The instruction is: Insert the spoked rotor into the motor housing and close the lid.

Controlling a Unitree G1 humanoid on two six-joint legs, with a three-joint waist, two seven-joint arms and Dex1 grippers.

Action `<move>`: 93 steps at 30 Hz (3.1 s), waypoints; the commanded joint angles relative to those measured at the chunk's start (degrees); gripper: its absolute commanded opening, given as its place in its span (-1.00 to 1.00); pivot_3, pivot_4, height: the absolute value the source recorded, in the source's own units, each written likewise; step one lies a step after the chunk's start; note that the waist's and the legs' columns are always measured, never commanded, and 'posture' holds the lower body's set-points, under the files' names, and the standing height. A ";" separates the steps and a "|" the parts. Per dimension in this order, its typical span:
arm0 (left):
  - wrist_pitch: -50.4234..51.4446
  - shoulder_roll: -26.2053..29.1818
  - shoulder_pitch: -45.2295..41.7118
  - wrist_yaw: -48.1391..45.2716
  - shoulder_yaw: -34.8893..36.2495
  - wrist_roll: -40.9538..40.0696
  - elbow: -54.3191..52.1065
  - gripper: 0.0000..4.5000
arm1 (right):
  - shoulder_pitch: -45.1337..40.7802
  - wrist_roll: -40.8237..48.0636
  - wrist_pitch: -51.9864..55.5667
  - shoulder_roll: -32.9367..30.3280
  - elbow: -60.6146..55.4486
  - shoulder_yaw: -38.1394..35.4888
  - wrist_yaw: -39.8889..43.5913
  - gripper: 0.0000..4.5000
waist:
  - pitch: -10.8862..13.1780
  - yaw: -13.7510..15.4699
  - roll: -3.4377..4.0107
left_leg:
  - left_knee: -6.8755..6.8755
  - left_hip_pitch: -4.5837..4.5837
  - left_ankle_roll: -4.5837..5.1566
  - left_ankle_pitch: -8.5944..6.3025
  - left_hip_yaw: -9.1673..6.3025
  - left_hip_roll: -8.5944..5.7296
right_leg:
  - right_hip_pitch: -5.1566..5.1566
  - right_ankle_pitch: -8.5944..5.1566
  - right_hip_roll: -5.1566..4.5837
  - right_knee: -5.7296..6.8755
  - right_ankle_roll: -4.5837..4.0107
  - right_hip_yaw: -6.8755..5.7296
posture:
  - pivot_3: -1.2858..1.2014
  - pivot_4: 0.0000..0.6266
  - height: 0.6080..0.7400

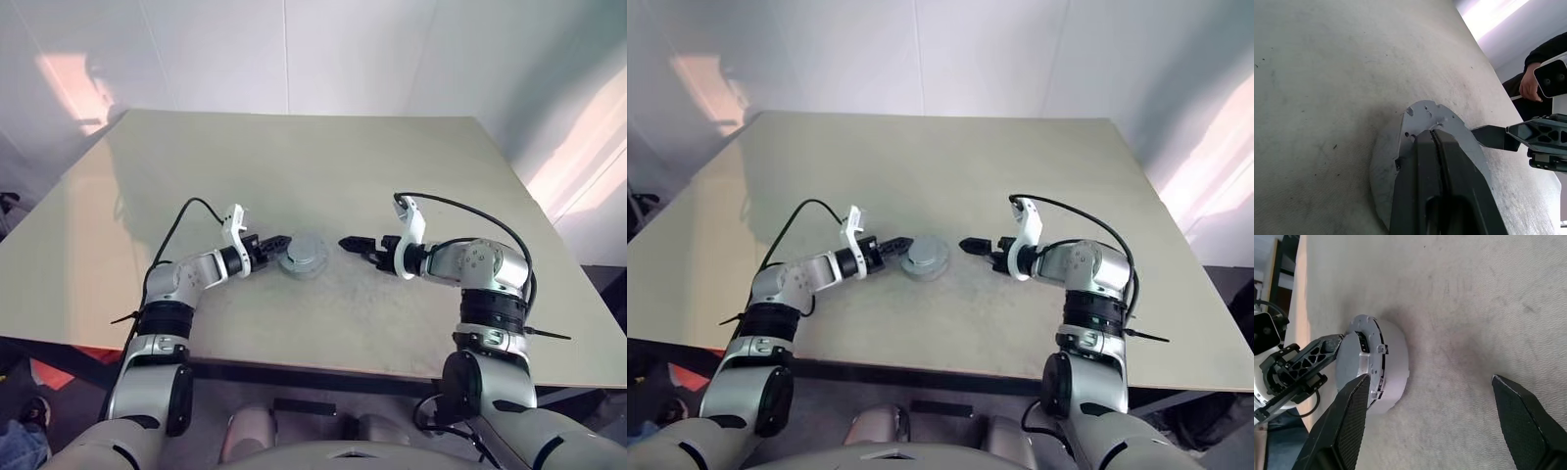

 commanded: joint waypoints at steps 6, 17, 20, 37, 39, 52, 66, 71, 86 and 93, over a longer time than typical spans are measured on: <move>-1.30 1.26 -2.01 0.44 1.09 0.18 1.38 -1.00 | -2.00 3.71 4.72 5.25 0.35 -0.68 -1.03 0.98 | 0.00 -0.65 0.00 | -0.18 -0.15 -0.11 0.06 -0.01 -0.03 | -0.20 0.01 0.01 0.02 -0.01 0.00 | 0.03 -1.00 1.00; -2.18 2.21 -3.50 1.09 2.06 0.25 2.84 -1.00 | -5.12 5.94 4.41 11.00 2.44 -3.27 -2.48 0.98 | 0.03 -0.65 0.02 | -0.21 -0.66 -0.13 0.08 0.00 -0.04 | -0.81 0.22 0.01 0.21 -0.46 -0.01 | 0.03 -1.00 1.00; -2.12 2.58 -3.64 1.04 2.19 0.27 2.84 -1.00 | -6.04 5.95 2.28 12.11 4.32 -3.77 -3.24 0.98 | 0.03 -0.73 0.02 | -0.21 -0.66 -0.14 0.08 0.00 -0.03 | -0.84 0.21 0.01 0.21 -0.44 -0.01 | 0.03 -1.00 1.00; -3.24 3.15 -4.04 0.84 2.12 0.92 3.75 -1.00 | -7.64 7.79 -2.79 11.76 5.64 -1.01 -3.01 0.26 | 0.04 -0.84 0.03 | -0.21 -0.76 -0.15 0.09 0.01 -0.03 | -0.91 0.24 0.01 0.24 -0.47 -0.01 | 0.03 -1.00 1.00; -3.45 3.12 -4.09 0.80 2.01 1.04 3.98 -1.00 | -7.79 7.89 -2.90 11.49 5.80 -0.71 -2.97 -0.04 | 0.04 -0.73 0.02 | -0.21 -0.77 -0.15 0.09 0.01 -0.04 | -0.91 0.24 0.01 0.24 -0.47 -0.01 | 0.03 -1.00 1.00; -3.83 2.95 -4.25 1.03 2.07 1.11 4.10 -1.00 | -8.45 7.57 -5.81 10.69 8.09 -0.84 -3.53 -0.11 | 0.04 -0.56 0.02 | -0.12 -0.78 -0.15 0.09 0.00 -0.03 | -0.89 0.24 0.01 0.30 -0.47 -0.01 | 0.03 -1.00 1.00; -4.06 2.86 -4.29 1.01 2.19 1.19 4.30 -1.00 | -8.76 8.77 -7.02 10.22 8.90 -0.72 -4.52 -0.50 | 0.04 -0.46 0.02 | 0.00 -0.96 -0.14 0.09 -0.02 -0.02 | -1.00 0.26 0.01 0.35 -0.48 -0.04 | 0.03 -1.00 1.00; -4.59 3.03 -4.52 1.34 3.18 0.79 4.69 -1.00 | -9.28 9.48 -6.95 10.28 9.94 -2.26 -5.41 -0.51 | 0.04 -0.42 0.02 | 0.05 -0.99 -0.14 0.09 -0.03 -0.02 | -1.01 0.26 0.01 0.38 -0.49 -0.05 | 0.03 -1.00 1.00; -5.35 2.00 -6.97 5.85 17.81 -9.27 5.42 -1.00 | -18.44 18.27 -13.69 10.11 21.24 -20.96 -17.30 -0.51 | 0.08 -0.45 -0.01 | 0.47 -1.68 -0.16 0.11 -0.04 0.06 | -1.86 0.16 0.00 1.20 -0.76 -0.07 | 0.03 -1.00 1.00; -4.98 1.81 -6.83 7.91 22.35 -13.43 6.33 -0.74 | -22.59 20.84 -18.73 8.75 25.89 -22.48 -19.65 -0.51 | 0.13 -0.52 -0.05 | 0.62 -1.68 -0.16 0.11 -0.03 0.08 | -1.85 0.17 0.00 1.24 -0.75 -0.07 | 0.03 -1.00 1.00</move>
